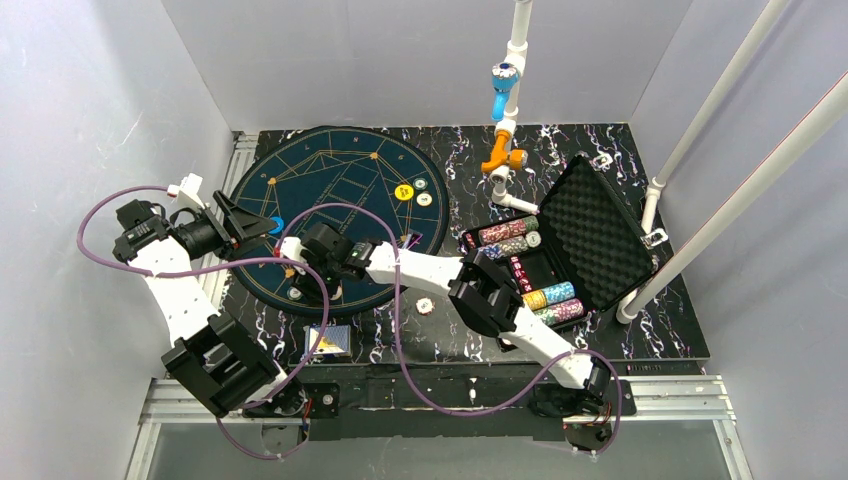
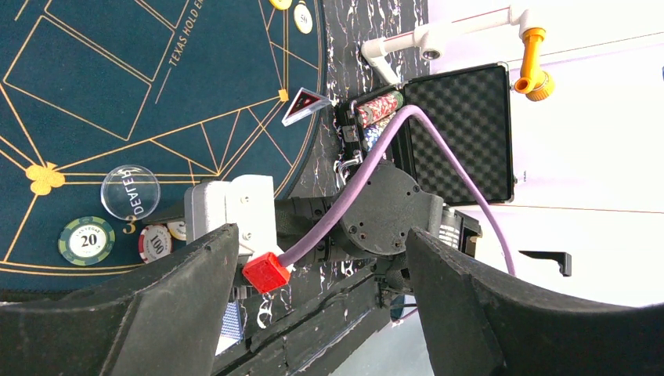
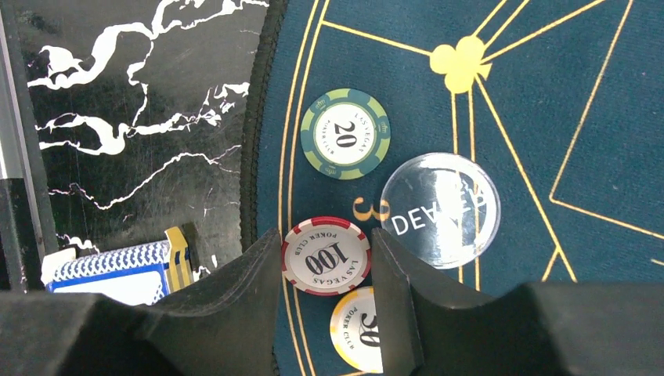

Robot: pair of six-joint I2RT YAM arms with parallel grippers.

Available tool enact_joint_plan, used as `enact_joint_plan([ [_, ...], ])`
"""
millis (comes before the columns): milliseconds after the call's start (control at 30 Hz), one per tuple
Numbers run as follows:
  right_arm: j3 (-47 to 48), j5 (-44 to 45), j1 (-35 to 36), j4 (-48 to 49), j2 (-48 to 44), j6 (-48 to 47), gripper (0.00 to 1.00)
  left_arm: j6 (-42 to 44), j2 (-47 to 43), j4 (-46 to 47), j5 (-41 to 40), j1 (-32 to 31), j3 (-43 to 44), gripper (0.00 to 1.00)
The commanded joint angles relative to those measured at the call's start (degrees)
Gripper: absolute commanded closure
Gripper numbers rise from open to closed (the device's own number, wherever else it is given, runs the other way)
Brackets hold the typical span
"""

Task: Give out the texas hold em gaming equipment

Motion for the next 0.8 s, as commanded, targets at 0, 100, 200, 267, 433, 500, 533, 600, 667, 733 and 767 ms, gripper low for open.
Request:
enact_joint_plan([
  [0,3.8,-0.9,0.7,0.8,1.4,0.9,0.53,0.2,-0.7,-0.7,2.1,0.3,0.5,0.24],
  [100,4.0,-0.6,0.8,0.8,1.8,0.8,0.51,0.2,-0.7,-0.7,2.1,0.3,0.4,0.24],
  [200,4.0,-0.2,0.8,0.6,1.8,0.8,0.42,0.3,-0.6,-0.6,2.0,0.3,0.3,0.24],
  [267,4.0,-0.2,0.9,0.5,1.5,0.8,0.38,0.3,-0.8,-0.6,2.0,0.3,0.3,0.24],
  [433,3.4,0.3,1.1,0.3,0.4,0.5,0.31,0.5,-0.9,-0.7,1.7,0.3,0.3,0.24],
  [500,2.9,0.4,1.1,0.2,-0.3,0.4,0.3,0.6,-1.0,-0.7,1.6,0.3,0.2,0.24],
  [533,2.6,0.4,1.1,0.1,-0.7,0.3,0.3,0.6,-1.0,-0.7,1.6,0.3,0.2,0.24],
  [600,1.8,0.1,1.1,0.1,-1.9,0.3,0.31,0.6,-1.0,-0.7,1.5,0.3,0.3,0.24],
  [667,0.9,-0.5,1.1,0.2,-3.3,0.5,0.36,0.5,-0.9,-0.7,1.7,0.4,0.5,0.24],
  [733,0.0,-1.4,1.1,0.3,-4.9,0.9,0.41,0.2,-0.8,-0.7,2.0,0.3,0.8,0.24],
  [767,-0.5,-1.8,1.1,0.3,-5.7,1.0,0.42,0.1,-0.8,-0.7,2.1,0.3,0.9,0.24],
])
